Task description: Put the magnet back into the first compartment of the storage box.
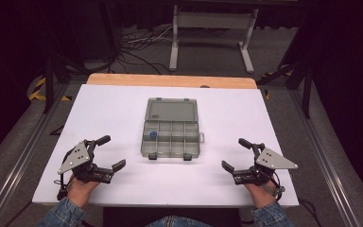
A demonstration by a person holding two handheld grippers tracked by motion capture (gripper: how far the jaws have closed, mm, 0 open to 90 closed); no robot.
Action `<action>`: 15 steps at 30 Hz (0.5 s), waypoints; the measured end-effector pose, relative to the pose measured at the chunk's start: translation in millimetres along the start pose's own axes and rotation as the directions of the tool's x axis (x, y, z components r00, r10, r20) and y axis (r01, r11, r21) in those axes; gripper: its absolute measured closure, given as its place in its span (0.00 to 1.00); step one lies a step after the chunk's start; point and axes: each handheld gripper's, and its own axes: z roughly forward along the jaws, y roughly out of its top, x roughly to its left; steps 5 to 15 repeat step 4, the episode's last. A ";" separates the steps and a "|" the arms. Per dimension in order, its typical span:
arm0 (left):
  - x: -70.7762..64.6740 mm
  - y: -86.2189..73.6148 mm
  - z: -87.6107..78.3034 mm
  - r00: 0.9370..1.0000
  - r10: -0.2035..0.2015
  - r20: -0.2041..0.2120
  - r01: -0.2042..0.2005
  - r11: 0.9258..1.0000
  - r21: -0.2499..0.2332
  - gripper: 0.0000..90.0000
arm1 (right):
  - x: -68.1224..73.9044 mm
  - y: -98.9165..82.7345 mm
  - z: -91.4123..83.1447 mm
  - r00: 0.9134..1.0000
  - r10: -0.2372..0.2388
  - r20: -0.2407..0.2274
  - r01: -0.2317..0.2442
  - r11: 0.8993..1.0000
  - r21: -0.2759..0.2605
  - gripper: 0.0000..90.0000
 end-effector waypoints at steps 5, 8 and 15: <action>1.4 -0.5 -0.6 1.000 -0.026 0.008 0.026 1.000 -0.013 0.00 | -0.1 -0.3 -0.2 1.000 -0.001 -0.002 0.001 1.000 -0.002 0.03; 1.4 -0.5 -0.6 1.000 -0.026 0.008 0.026 1.000 -0.013 0.00 | -0.1 -0.3 -0.2 1.000 -0.001 -0.002 0.001 1.000 -0.002 0.03; 1.4 -0.5 -0.6 1.000 -0.026 0.008 0.026 1.000 -0.013 0.00 | -0.1 -0.3 -0.2 1.000 -0.001 -0.002 0.001 1.000 -0.002 0.03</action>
